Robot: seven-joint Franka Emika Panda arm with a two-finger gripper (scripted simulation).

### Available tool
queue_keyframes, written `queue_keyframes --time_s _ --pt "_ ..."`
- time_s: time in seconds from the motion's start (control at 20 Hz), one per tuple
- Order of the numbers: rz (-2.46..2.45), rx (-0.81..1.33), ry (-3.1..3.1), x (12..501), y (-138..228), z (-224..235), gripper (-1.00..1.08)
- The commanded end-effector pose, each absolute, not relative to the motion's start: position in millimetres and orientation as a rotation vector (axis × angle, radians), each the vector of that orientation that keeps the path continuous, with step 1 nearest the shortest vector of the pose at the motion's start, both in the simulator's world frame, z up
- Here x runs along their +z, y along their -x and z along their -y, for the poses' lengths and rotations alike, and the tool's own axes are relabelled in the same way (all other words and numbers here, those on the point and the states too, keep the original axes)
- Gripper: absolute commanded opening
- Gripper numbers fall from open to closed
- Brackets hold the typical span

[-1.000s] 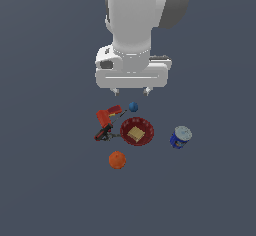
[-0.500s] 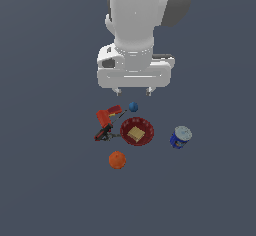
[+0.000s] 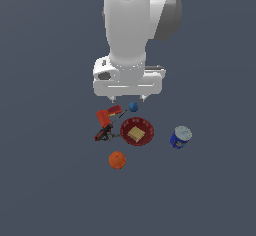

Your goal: Pick up a designated object from a clutter of objects.

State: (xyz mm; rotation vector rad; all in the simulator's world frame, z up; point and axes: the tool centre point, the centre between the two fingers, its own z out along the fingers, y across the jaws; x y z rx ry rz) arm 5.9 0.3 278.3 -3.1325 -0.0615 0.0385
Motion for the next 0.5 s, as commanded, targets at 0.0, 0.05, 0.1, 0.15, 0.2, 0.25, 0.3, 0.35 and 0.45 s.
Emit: queue_keyframes --time_s 0.0,0.05,0.1,0.15,0.2,0.25,0.3,0.35,0.45 --pt "0.103 0.056 3.144 260.2 -5.4 10.2 1.08" --pt "0.125 0.064 3.149 251.5 -5.0 15.2 1.08" --pt "0.148 0.074 3.154 242.2 -4.3 20.5 1.08" --pt "0.174 0.084 3.159 232.2 -3.3 26.2 1.08" --pt "0.203 0.095 3.164 221.6 -1.9 32.1 1.08" --pt "0.234 0.107 3.168 210.3 -0.2 38.4 1.08" --pt "0.267 0.121 3.171 198.4 2.0 44.9 1.08" --pt "0.303 0.136 3.174 185.9 4.7 51.7 1.08" --pt "0.380 0.167 3.176 160.4 11.5 65.2 1.08"
